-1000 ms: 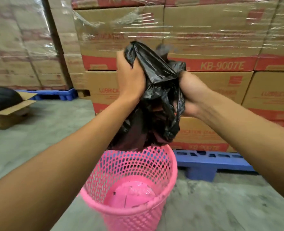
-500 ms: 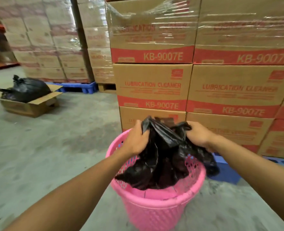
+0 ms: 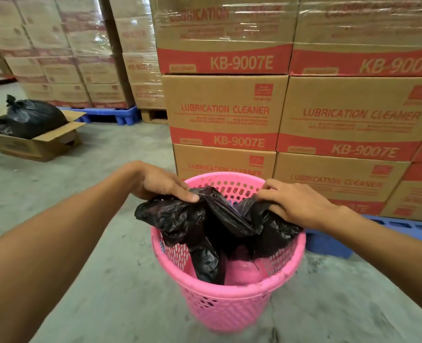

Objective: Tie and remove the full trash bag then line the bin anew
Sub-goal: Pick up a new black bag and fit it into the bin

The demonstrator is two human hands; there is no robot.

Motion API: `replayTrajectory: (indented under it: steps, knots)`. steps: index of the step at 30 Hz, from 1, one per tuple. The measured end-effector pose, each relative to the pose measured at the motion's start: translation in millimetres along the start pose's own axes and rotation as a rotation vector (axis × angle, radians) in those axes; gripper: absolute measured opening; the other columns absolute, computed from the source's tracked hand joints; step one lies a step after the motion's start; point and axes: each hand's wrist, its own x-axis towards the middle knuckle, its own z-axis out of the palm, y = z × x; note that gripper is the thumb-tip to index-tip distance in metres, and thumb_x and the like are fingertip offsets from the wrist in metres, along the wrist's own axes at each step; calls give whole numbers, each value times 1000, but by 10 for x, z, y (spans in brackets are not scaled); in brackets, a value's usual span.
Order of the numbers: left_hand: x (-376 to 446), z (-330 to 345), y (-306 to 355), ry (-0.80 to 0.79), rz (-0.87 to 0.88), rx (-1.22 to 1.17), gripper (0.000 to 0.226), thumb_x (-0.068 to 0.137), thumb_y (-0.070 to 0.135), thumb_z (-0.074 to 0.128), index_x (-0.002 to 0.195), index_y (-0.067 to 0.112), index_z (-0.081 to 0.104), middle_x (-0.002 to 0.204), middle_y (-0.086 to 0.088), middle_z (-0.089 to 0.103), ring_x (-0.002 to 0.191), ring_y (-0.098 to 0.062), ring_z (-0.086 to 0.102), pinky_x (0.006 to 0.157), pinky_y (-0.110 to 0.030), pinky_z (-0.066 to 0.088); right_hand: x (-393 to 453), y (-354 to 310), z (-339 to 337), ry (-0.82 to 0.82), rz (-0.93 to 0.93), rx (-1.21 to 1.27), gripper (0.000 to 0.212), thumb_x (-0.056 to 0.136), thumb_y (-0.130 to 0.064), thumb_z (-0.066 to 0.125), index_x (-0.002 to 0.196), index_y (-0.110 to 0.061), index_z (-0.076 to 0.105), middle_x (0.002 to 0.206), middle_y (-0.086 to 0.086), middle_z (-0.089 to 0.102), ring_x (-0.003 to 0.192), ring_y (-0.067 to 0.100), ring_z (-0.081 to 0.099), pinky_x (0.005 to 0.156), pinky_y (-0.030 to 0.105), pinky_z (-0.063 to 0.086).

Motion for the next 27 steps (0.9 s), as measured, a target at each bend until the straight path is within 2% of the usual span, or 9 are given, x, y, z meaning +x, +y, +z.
replayTrajectory:
  steps: [3,7,11,13,15,18,22,24,27]
  knots:
    - [68,-101,-40,392,-27,-1,28,90,34,62,103,12,72,102,-10,74,91,-26,70,80,-33,55,-1,1,38,10,-101,-99,29,94,-45,39,111,-39,60,127,-7,56,115,24,52,86,42,43]
    - [323,-206,-190,882,-61,-111,39,93,33,51,108,1,68,111,-17,68,96,-33,65,90,-37,52,-133,-121,14,176,-252,-141,35,97,-53,34,95,-35,64,145,-14,47,130,22,36,95,44,33]
    - [439,-204,-316,1120,-139,15,31,92,19,47,99,-6,64,110,-25,65,93,-38,59,78,-37,45,-436,-449,-93,88,-473,-36,32,101,-45,37,79,-28,53,95,-12,65,99,16,54,89,40,38]
    - [458,-213,-368,1174,-174,86,22,91,17,47,89,-1,59,106,-25,65,87,-38,57,75,-38,44,-583,-560,-168,-85,-479,85,38,101,-45,34,70,-25,42,69,-8,51,69,14,46,87,35,38]
    - [489,-234,-399,1195,-196,169,21,89,21,47,89,3,58,107,-24,66,85,-37,56,75,-39,46,-608,-579,-246,-228,-271,312,51,99,-53,22,68,-23,48,66,-6,51,65,12,47,85,30,41]
    - [525,-196,-334,1230,-177,324,30,88,27,44,109,8,50,112,-22,65,98,-41,60,83,-45,49,-407,-481,-285,-138,53,511,45,99,-48,33,83,-24,67,77,-7,67,73,6,61,78,31,49]
    - [548,-107,-188,1265,8,484,27,81,17,47,105,14,35,100,-15,63,94,-40,60,86,-50,43,3,-320,-123,-95,171,389,22,93,-32,51,111,-29,63,98,-8,67,99,15,63,88,33,48]
    - [531,-67,-154,1213,117,574,30,76,11,51,99,19,32,98,-14,59,88,-39,57,80,-48,45,160,-259,17,-157,225,192,30,92,-39,49,119,-29,58,126,0,58,125,25,49,107,50,35]
    - [539,-12,-163,1047,223,689,19,78,11,53,88,22,40,98,-8,49,89,-34,55,68,-35,41,321,-172,153,-239,350,28,45,94,-44,43,138,-33,41,151,5,30,142,35,21,106,74,8]
